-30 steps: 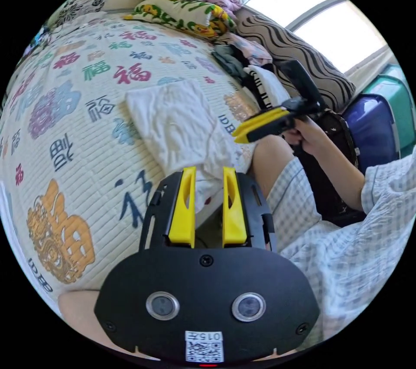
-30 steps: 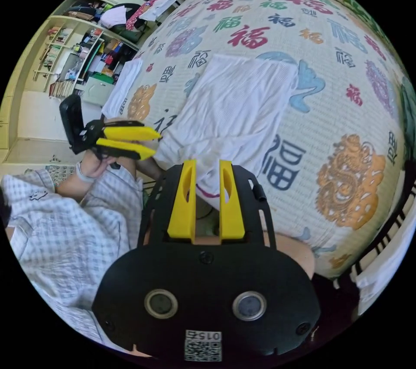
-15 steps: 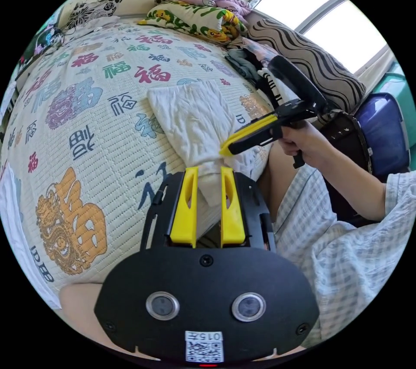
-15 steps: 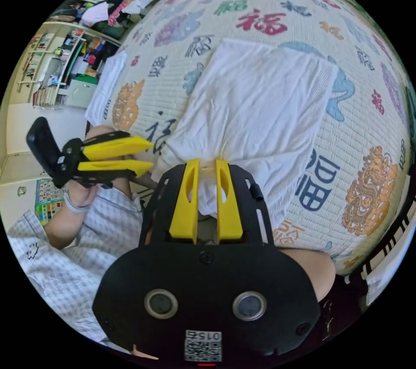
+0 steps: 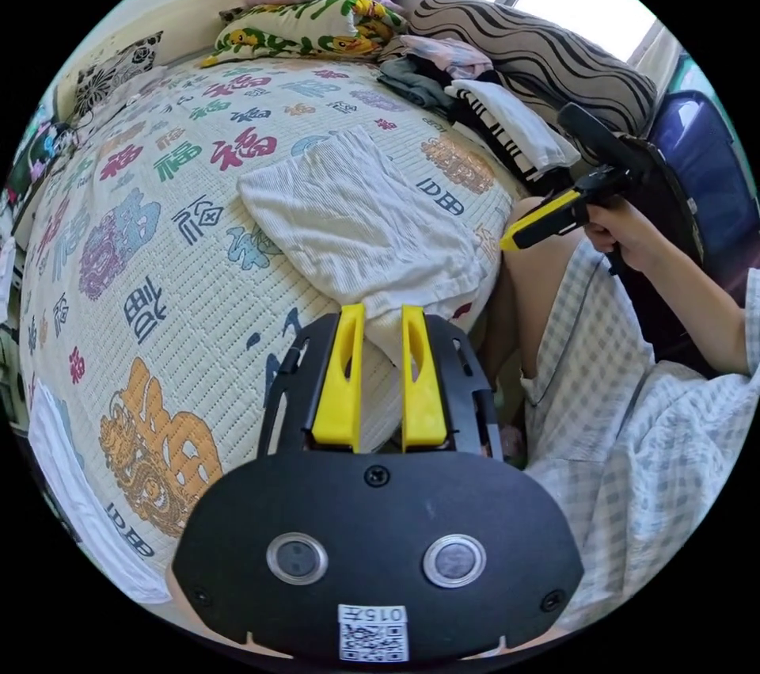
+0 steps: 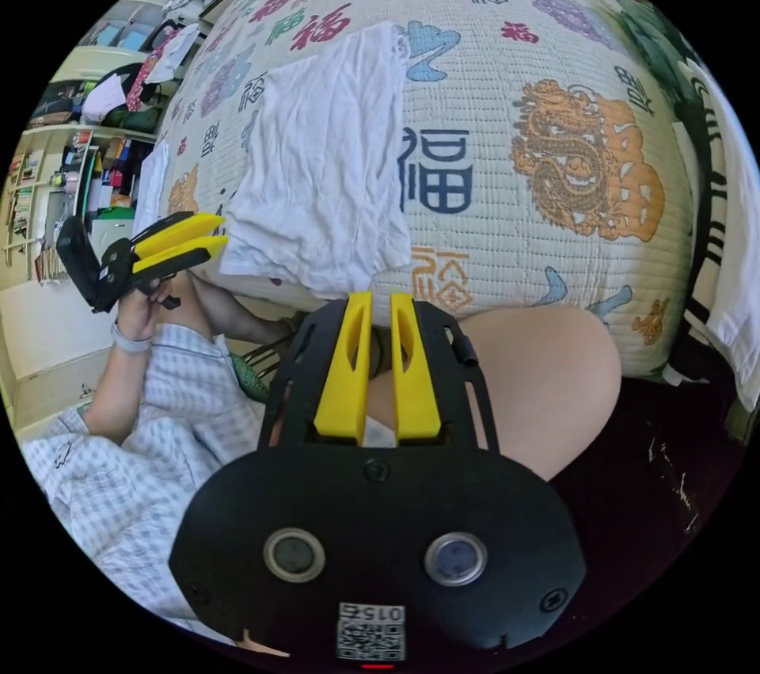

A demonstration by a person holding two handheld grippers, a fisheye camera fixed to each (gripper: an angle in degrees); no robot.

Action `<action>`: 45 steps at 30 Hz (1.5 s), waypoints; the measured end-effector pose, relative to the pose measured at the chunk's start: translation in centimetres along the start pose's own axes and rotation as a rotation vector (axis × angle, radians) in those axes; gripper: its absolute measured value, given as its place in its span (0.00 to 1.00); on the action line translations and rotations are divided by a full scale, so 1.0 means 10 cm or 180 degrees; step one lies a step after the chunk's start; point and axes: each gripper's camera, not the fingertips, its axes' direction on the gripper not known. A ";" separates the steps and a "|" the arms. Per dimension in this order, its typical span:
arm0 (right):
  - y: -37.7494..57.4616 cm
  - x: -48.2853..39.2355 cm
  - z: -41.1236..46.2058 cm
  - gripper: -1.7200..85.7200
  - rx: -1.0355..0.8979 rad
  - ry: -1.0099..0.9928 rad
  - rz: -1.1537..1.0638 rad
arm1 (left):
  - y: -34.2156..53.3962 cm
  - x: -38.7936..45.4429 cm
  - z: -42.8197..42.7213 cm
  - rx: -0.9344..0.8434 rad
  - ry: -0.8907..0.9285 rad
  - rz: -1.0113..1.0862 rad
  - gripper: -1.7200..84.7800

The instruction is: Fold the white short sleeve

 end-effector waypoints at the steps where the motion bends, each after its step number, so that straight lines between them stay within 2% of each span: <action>1: -0.01 -0.06 0.01 0.08 -0.0020 -0.0011 -0.0058 | -0.01 -0.01 0.06 -0.0048 -0.0071 0.0045 0.10; 6: -0.07 -0.32 0.03 0.08 -0.0145 -0.0023 -0.0296 | -0.01 -0.08 0.15 -0.0066 -0.0213 0.0040 0.02; 13: 0.02 -0.44 -0.13 0.08 -0.0185 0.0186 -0.0547 | 0.24 -0.08 -0.01 0.0077 -0.0145 0.0101 0.01; 19: 0.09 -0.25 -0.13 0.07 -0.0474 0.0403 -0.0485 | 0.26 -0.36 0.23 -0.0067 -0.0068 -0.0086 0.01; 25: 0.21 0.10 -0.39 0.07 -0.0596 0.0017 -0.0345 | 0.15 -0.72 0.49 -0.0550 0.0481 -0.0039 0.01; 27: 0.28 0.21 -0.58 0.08 -0.0498 -0.0137 -0.0361 | 0.16 -0.87 0.39 -0.0461 0.0652 -0.0115 0.02; 30: 0.36 0.53 -1.04 0.10 0.0041 -0.0654 -0.0290 | 0.17 -1.28 0.00 0.0200 0.0781 -0.0470 0.05; 32: 0.32 0.84 -1.37 0.12 0.0622 -0.1357 -0.0363 | 0.13 -1.77 -0.22 0.0760 0.0953 -0.0895 0.11; 35: 0.19 1.28 -1.49 0.16 0.1031 -0.2019 -0.0228 | 0.05 -2.46 -0.13 0.1017 0.1254 -0.1347 0.13; 38: 0.06 1.66 -1.42 0.18 0.1055 -0.2401 0.0054 | 0.00 -3.03 0.17 0.0973 0.1761 -0.1746 0.14; 40: 0.01 1.80 -1.36 0.18 0.0948 -0.2396 0.0168 | -0.05 -3.23 0.32 0.0915 0.1857 -0.1840 0.15; 45: -0.10 1.92 -1.30 0.15 0.0675 -0.2524 0.0023 | -0.26 -3.54 0.70 0.0750 0.2253 -0.1873 0.16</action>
